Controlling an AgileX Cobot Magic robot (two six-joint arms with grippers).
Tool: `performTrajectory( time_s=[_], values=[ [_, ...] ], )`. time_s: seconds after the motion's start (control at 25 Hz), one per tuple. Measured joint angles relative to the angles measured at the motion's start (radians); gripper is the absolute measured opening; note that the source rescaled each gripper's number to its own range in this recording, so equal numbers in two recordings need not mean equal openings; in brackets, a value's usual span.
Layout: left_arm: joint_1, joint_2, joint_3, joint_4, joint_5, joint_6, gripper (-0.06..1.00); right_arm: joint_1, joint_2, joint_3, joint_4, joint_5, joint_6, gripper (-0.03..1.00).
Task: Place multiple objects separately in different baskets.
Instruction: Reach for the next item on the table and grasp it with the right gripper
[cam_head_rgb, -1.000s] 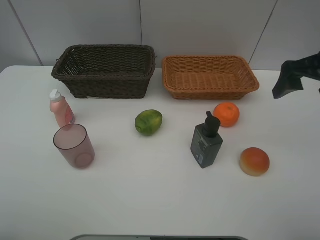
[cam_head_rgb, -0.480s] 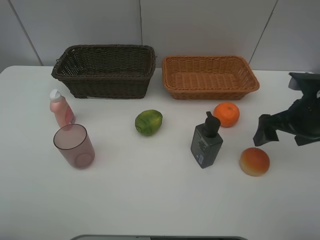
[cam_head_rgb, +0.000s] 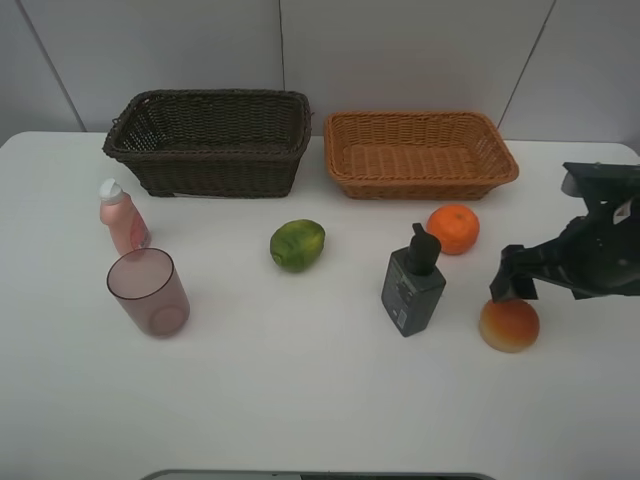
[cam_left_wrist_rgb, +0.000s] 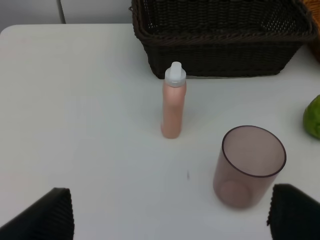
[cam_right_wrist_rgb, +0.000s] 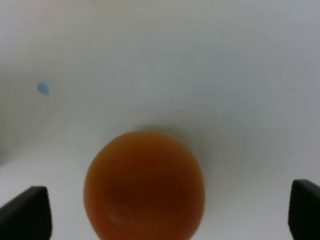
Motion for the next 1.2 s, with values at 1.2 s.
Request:
performTrajectory(
  time_s=[1.2],
  values=[
    [0.000, 0.000, 0.000, 0.000, 0.000, 0.000, 1.00, 0.058, 0.282, -0.001, 0.000, -0.162, 0.055, 0.67]
  ],
)
